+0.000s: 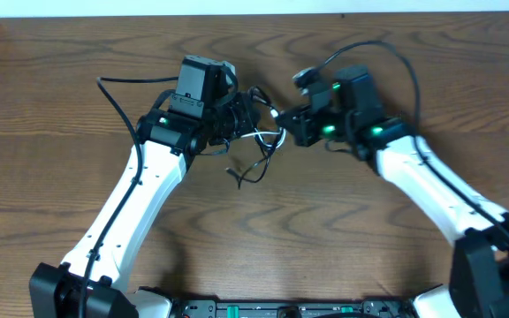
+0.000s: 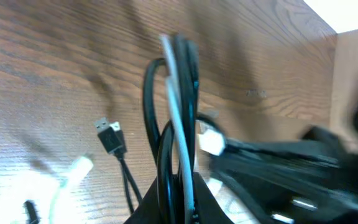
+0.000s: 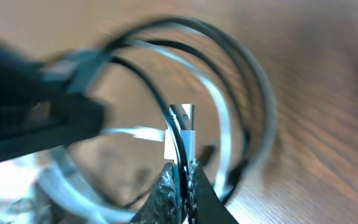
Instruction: Untangle cables
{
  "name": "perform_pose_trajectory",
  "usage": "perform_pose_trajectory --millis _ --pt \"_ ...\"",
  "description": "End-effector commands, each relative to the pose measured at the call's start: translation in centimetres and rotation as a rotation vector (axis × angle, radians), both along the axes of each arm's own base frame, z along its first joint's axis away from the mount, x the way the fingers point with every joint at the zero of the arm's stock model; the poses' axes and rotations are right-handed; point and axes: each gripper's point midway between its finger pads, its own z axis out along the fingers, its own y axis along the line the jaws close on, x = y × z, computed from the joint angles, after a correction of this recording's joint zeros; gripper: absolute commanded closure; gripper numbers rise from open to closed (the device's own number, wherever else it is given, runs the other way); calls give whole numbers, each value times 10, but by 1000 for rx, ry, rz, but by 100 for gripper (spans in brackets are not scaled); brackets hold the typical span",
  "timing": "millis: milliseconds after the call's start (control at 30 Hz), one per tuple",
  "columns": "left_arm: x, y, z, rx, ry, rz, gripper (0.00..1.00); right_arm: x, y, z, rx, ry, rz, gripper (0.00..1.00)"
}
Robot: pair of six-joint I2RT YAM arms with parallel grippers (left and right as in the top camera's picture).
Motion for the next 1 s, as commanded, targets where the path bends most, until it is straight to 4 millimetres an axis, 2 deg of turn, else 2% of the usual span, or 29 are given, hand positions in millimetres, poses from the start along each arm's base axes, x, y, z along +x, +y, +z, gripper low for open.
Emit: perform_pose_trajectory --millis 0,300,467,600,800,933,967 --pt "3 1 6 31 -56 -42 93 -43 3 57 248 -64 320 99" --pt "-11 -26 23 -36 -182 -316 93 -75 -11 87 432 -130 552 99" --pt "-14 -41 40 -103 -268 -414 93 -82 -10 83 443 -113 570 99" --pt "-5 -40 48 -110 -321 -407 92 -83 -11 66 403 -43 522 99" --pt "15 -23 58 -123 -362 -333 93 -75 -22 8 140 108 336 99" --pt "25 -11 63 -143 -357 -275 92 -67 -31 -19 -18 161 228 99" --pt "26 -9 64 -152 -354 -264 93 -60 -38 -28 -70 199 153 96"
